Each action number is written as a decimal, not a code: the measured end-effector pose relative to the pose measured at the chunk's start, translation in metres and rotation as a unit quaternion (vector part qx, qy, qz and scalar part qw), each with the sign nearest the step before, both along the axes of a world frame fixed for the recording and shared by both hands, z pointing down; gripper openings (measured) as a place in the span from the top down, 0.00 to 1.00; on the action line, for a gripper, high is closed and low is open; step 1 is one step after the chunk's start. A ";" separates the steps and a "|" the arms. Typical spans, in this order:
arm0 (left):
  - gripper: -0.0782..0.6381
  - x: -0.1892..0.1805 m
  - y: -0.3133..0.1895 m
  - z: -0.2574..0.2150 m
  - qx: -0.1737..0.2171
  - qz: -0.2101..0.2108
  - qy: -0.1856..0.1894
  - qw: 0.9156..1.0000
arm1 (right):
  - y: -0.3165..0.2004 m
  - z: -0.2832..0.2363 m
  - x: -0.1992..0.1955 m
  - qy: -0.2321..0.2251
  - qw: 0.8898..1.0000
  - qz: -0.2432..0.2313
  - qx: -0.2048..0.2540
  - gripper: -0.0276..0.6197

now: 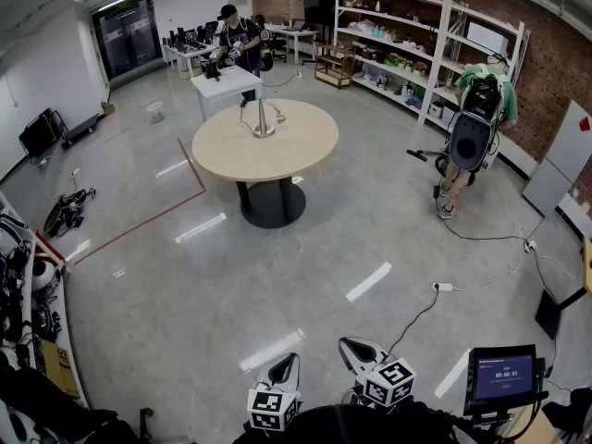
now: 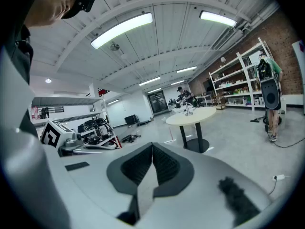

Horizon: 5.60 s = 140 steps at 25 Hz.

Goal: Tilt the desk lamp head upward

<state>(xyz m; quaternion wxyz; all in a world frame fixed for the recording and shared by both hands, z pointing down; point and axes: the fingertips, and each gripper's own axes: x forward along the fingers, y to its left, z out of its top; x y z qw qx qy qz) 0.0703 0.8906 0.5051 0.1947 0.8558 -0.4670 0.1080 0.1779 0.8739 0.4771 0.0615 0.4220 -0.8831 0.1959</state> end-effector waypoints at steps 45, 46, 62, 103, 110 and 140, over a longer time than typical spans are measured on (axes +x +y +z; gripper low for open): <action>0.88 0.043 -0.144 0.013 -0.012 -0.057 -0.052 0.997 | -0.159 0.018 0.045 -0.046 0.998 -0.043 -0.005 0.95; 0.88 0.047 -0.149 0.012 -0.012 -0.061 -0.053 0.997 | -0.164 0.020 0.049 -0.048 0.998 -0.044 -0.007 0.95; 0.88 0.022 -0.229 0.028 -0.023 0.001 -0.028 0.999 | -0.234 0.027 0.031 -0.024 0.999 0.017 -0.017 0.95; 0.88 0.005 -0.454 0.020 -0.019 -0.052 -0.054 0.997 | -0.473 0.022 0.015 -0.052 0.998 -0.027 -0.014 0.95; 0.88 0.019 -0.461 0.015 -0.036 -0.050 -0.055 0.997 | -0.481 0.027 0.026 -0.055 0.998 -0.017 -0.028 0.95; 0.88 -0.120 -0.634 0.054 -0.037 -0.002 0.037 0.999 | -0.632 0.036 -0.123 0.024 0.999 0.029 -0.038 0.95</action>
